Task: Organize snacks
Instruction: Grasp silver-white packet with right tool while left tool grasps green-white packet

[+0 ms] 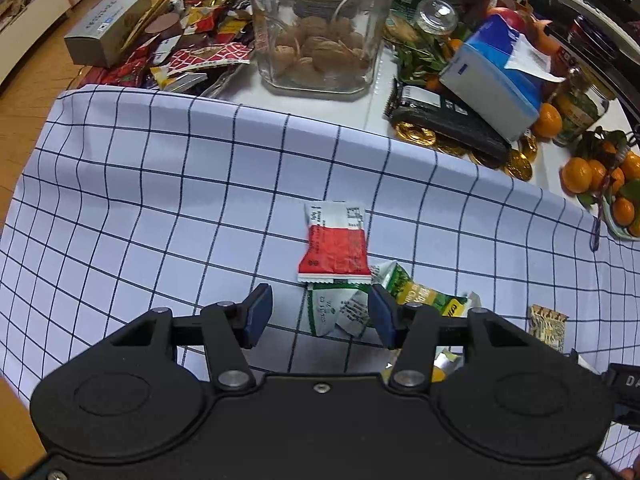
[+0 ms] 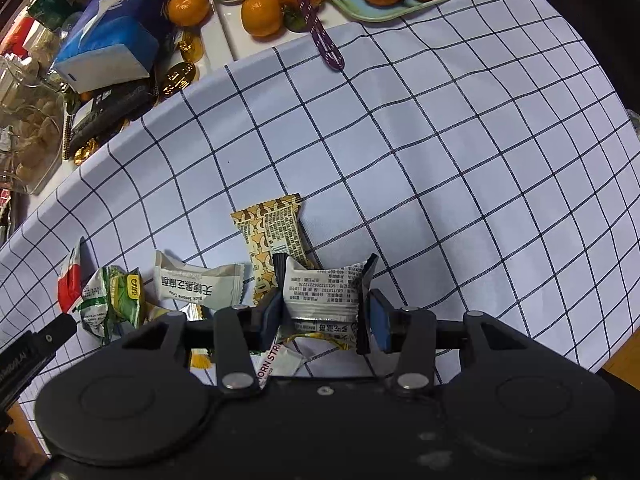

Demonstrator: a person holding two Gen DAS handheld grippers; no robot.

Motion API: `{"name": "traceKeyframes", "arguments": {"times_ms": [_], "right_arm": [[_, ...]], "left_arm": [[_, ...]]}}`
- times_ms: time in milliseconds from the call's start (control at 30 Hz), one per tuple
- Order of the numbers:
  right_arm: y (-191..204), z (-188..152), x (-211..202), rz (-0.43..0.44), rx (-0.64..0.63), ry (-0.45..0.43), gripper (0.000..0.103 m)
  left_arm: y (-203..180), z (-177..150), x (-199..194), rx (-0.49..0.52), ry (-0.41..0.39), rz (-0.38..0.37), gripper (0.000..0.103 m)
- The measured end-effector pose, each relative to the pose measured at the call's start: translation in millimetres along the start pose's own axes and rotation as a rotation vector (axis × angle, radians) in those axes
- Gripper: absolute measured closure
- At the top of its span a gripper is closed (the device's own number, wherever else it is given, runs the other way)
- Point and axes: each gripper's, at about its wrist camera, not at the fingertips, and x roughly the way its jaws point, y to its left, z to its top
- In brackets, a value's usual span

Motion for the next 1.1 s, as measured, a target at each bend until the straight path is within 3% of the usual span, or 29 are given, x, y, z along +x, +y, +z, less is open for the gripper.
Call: {"name": "traceKeyframes", "arguments": {"times_ms": [200, 500, 1000, 1100], "right_arm": [[2, -3, -12, 0.066, -0.001, -0.003, 0.055], [9, -10, -22, 0.043, -0.066, -0.072, 0.055], [11, -11, -19, 0.075, -0.075, -0.027, 0.055], [11, -11, -20, 0.088, -0.077, -0.021, 0.055]], "left_arm": [[0, 2, 15, -0.026, 0.018, 0.016, 0.046], [-12, 0, 32, -0.027, 0.032, 0.017, 0.045], [-27, 2, 44, 0.003, -0.002, 0.042, 0.045], [-28, 2, 43, 0.009, -0.012, 0.044, 0.049]]}}
